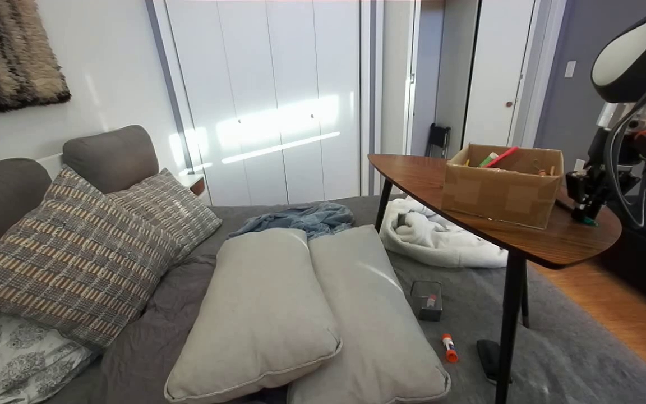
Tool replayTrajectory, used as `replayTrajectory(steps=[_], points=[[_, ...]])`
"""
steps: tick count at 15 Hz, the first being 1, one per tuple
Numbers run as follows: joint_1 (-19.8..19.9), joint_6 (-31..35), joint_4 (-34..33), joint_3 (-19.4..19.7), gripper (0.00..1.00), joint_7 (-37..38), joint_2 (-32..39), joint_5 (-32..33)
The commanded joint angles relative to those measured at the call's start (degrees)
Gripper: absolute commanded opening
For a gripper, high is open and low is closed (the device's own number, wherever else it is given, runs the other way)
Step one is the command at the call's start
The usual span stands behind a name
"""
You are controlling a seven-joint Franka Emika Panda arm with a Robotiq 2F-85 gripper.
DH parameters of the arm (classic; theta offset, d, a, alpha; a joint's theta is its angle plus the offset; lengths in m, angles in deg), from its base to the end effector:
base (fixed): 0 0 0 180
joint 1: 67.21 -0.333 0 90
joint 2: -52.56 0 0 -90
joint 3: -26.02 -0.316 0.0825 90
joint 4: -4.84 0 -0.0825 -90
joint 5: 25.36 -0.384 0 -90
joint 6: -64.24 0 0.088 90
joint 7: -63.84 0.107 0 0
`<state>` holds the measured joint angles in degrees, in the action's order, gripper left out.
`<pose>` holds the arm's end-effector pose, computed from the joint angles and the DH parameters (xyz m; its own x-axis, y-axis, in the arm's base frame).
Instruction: Put the green pen inside the box
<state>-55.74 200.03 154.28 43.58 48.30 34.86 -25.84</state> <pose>0.3686 -0.2006 0.3587 0.9697 -0.2306 0.0805 -0.2244 -0.9713 -0.0792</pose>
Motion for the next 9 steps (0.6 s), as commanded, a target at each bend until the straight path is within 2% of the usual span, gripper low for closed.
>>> replayTrajectory(steps=[1, 9], points=[[0.62, 0.43, -0.82, 0.01, 0.01, -0.21, 1.22, -0.49], [4.86, -3.88, -3.79, -1.06, 0.04, 4.74, -3.58, 5.85]])
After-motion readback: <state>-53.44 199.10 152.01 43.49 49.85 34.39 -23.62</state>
